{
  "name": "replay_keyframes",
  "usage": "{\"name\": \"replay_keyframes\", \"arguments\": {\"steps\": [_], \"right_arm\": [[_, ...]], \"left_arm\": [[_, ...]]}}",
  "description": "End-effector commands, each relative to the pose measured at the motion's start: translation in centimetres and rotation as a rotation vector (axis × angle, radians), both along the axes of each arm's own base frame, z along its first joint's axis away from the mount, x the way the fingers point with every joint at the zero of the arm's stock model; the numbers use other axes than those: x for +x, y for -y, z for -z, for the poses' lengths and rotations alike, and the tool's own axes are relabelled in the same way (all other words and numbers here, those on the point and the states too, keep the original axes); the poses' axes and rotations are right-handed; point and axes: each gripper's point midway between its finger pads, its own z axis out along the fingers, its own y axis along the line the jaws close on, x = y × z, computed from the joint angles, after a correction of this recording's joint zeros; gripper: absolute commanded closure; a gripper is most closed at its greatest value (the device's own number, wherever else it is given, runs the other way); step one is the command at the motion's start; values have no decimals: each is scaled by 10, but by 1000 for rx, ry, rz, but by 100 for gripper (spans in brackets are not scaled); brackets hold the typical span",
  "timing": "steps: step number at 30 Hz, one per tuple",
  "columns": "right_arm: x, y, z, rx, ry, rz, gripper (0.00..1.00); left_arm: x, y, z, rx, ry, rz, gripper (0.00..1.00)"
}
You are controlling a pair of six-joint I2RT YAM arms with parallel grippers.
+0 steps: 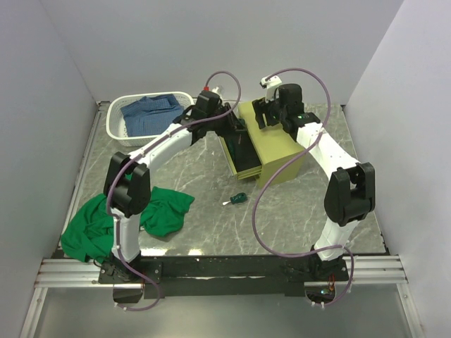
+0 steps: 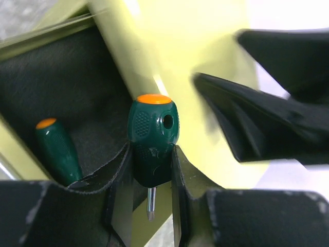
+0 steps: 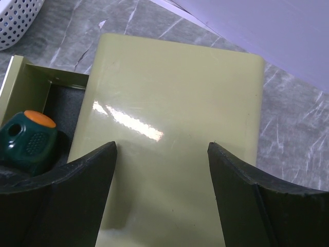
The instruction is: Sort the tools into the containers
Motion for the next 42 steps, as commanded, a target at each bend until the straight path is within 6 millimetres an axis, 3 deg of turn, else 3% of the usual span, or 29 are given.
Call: {"name": "replay_keyframes", "arguments": {"steps": [1,3,9,11,13,15,16,18,22,26,30,32,35,36,38,40,42], "right_arm": [[-38,27,62,-92,-234,75,21],[-40,27,61,-95,-233,71,21],[-46,29,66,-102,-247,67,21],[-46,29,66,-103,-247,66,21],[-46,28,66,-103,-247,65,21],[-44,28,66,-103,-247,66,21],[-43,28,66,-103,-248,66,21],[-41,27,66,-102,-247,65,21],[-38,26,63,-100,-238,65,21],[-39,26,62,-105,-233,63,21],[-43,25,63,-110,-233,57,20],[-45,27,63,-114,-230,57,20],[-46,26,60,-109,-223,53,20],[-46,27,60,-110,-221,52,20],[-47,26,59,-110,-220,49,20],[-47,26,59,-107,-219,48,20],[-47,24,58,-103,-219,42,20]], "left_arm": [[18,-12,-15,-37,-69,-225,99],[16,-14,-9,-27,-95,-252,99],[7,15,-14,-112,-70,-103,98],[2,20,-14,-132,-76,-64,66],[-3,22,-13,-146,-102,-61,52],[-13,23,-4,-163,-140,-31,45],[-15,21,-10,-175,-137,-35,34],[-10,14,-11,-152,-117,-62,26],[-12,8,-41,-160,-28,-35,19],[-18,3,-62,-169,38,-7,19],[-35,1,-120,-219,226,140,20],[-55,0,-144,-194,359,278,18],[-93,-9,-142,-111,492,497,23],[-106,-12,-136,-80,564,585,28],[-140,-25,-120,-65,586,689,28],[-161,-41,-88,29,613,763,28],[-163,-51,-61,176,703,809,28]]}}
